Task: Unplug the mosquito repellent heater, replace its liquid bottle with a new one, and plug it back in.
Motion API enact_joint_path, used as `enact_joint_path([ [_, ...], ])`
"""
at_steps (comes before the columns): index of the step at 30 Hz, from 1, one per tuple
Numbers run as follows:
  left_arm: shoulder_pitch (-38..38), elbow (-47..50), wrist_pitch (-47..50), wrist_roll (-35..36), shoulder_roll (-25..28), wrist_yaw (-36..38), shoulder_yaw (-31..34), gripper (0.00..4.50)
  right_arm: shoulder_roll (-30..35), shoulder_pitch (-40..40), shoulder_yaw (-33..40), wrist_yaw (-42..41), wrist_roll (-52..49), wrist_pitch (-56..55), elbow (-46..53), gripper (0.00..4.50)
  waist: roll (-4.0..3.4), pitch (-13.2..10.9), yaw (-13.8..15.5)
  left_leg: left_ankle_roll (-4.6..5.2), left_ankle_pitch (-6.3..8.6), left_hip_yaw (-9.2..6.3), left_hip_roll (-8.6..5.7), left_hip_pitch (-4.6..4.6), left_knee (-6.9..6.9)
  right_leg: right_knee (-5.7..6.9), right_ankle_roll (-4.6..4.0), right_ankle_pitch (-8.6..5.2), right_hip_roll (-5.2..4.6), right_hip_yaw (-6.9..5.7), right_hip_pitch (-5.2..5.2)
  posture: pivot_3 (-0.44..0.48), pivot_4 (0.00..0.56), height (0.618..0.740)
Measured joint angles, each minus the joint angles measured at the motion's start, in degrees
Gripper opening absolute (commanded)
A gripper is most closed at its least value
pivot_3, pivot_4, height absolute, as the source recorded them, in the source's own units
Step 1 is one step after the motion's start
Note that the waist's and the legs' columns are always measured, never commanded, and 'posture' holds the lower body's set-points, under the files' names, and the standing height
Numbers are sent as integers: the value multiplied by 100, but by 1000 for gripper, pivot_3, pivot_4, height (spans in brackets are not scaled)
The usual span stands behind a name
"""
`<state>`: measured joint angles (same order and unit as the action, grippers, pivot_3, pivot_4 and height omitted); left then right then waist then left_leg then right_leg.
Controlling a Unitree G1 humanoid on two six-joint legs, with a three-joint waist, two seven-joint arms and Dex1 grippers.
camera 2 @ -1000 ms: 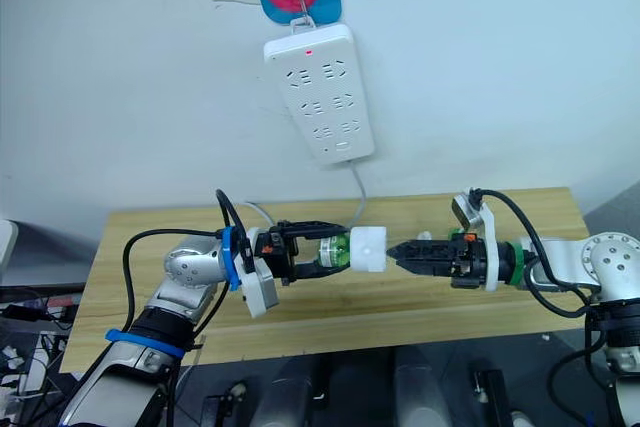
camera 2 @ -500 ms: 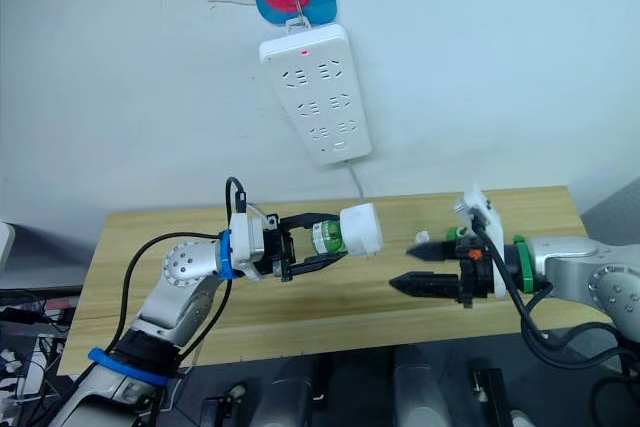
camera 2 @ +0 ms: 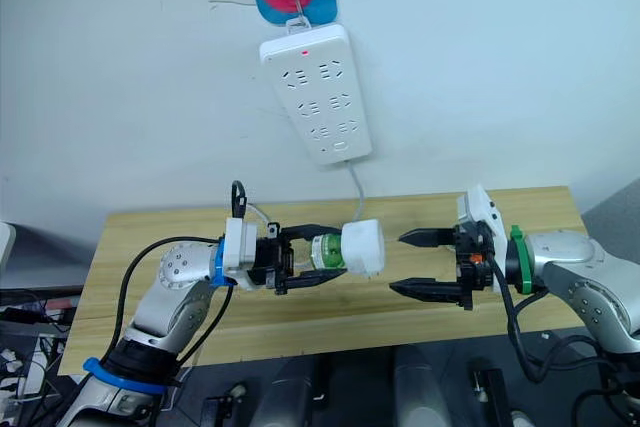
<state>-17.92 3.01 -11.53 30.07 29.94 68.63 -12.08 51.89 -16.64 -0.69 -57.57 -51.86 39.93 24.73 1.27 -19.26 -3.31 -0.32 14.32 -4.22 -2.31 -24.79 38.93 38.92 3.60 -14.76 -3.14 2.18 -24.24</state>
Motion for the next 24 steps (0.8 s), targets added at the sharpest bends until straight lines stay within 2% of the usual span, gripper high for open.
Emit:
enact_joint_path([
  [11, -20, 142, 51, -25, -150, 145, 60, 2257, -570, -494, -194, 12, 56, 244, 39, 4461, 0, 0, 5, 0, 0, -2, -2, 0, 0, -1, 0, 0, -2, -2, 1, -67, 296, 740],
  [16, 33, 322, 164, -35, -163, 120, 75, 2257, -627, -510, -257, -1, 135, 249, 125, 4461, 0, 0, 5, 0, 0, -2, -2, 0, 0, -1, 0, 0, -2, -2, 1, -64, 294, 740],
  [19, 40, 358, 238, -44, -194, 97, 98, 2257, -659, -509, -266, -32, 156, 233, 225, 3866, 0, 0, 7, 0, 0, -2, -2, 0, 0, -1, 0, 0, -1, -2, 1, -65, 293, 740],
  [22, 76, 431, 264, -44, -202, 150, 111, 2257, -685, -509, -266, -80, 237, 185, 223, 2937, 0, 0, 7, 0, 0, -2, -2, 0, 0, -1, 0, 0, -2, -3, 1, -64, 288, 740],
  [24, 90, 444, 280, -47, -205, 157, 115, 2257, -696, -509, -267, -121, 287, 169, 223, 2951, 0, 0, 8, 0, 0, -2, -2, 0, 0, 0, 0, 0, -2, -3, 1, -65, 288, 740],
])
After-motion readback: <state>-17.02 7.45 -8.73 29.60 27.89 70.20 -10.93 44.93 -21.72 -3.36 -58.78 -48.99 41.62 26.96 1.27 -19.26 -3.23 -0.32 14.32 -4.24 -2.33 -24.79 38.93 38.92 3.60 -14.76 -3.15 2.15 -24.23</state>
